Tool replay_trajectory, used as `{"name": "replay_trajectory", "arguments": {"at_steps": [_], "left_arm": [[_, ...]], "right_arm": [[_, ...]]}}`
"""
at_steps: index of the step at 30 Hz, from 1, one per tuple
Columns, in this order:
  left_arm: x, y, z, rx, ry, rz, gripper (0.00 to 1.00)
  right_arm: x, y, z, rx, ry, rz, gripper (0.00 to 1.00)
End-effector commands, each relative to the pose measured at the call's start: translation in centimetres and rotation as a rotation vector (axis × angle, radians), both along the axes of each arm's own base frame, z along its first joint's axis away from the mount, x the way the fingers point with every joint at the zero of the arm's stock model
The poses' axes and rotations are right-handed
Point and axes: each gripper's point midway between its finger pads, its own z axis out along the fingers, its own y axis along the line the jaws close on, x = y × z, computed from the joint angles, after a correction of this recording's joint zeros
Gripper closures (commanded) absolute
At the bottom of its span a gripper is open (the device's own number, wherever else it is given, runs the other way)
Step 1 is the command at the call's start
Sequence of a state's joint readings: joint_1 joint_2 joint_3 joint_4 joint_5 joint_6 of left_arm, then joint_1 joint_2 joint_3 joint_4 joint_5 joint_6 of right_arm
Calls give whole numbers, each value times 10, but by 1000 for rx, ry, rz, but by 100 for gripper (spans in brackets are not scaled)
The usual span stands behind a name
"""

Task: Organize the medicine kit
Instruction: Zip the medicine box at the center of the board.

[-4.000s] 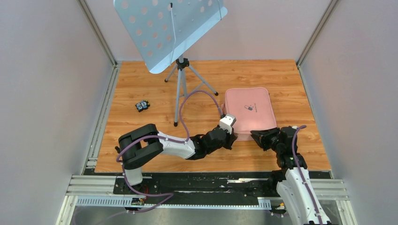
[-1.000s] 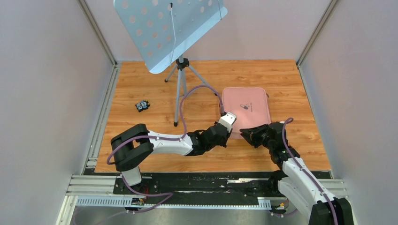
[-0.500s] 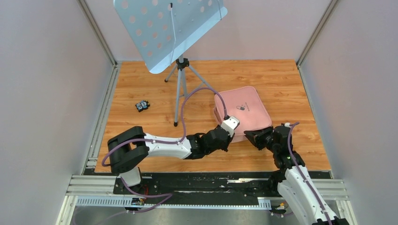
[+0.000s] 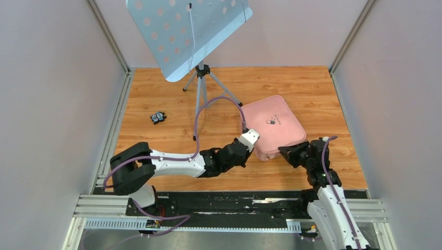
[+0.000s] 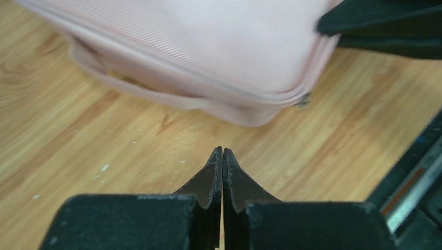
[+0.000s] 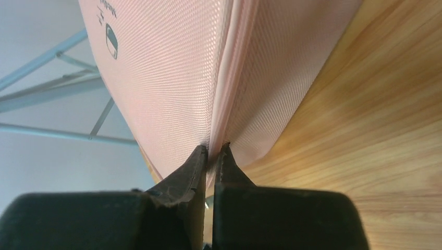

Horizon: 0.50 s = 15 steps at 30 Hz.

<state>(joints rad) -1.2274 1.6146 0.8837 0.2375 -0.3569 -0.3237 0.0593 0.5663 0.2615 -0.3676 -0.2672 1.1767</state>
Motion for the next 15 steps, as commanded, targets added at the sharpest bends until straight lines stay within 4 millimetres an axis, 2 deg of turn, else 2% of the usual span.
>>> {"name": "replay_trajectory", "arguments": {"at_steps": [1, 7, 10, 11, 12, 14, 15], "left_arm": [[19, 26, -5, 97, -70, 78, 100], [15, 19, -5, 68, -27, 70, 100], [5, 15, -2, 46, 7, 22, 98], [1, 12, 0, 31, 17, -2, 95], [-15, -2, -4, -13, 80, -92, 83], [-24, -11, -6, -47, 123, -132, 75], [-29, -17, -4, -78, 145, -155, 68]], "right_arm": [[15, -32, 13, -182, -72, -73, 100], [16, -31, 21, -172, -87, -73, 100], [18, -30, 23, -160, -84, -80, 100], [18, -29, 24, -146, -81, -85, 100], [20, -25, 24, -95, -76, -96, 100], [22, -21, 27, -51, -77, -103, 100], [22, -19, 28, -28, -75, -105, 100]]}}
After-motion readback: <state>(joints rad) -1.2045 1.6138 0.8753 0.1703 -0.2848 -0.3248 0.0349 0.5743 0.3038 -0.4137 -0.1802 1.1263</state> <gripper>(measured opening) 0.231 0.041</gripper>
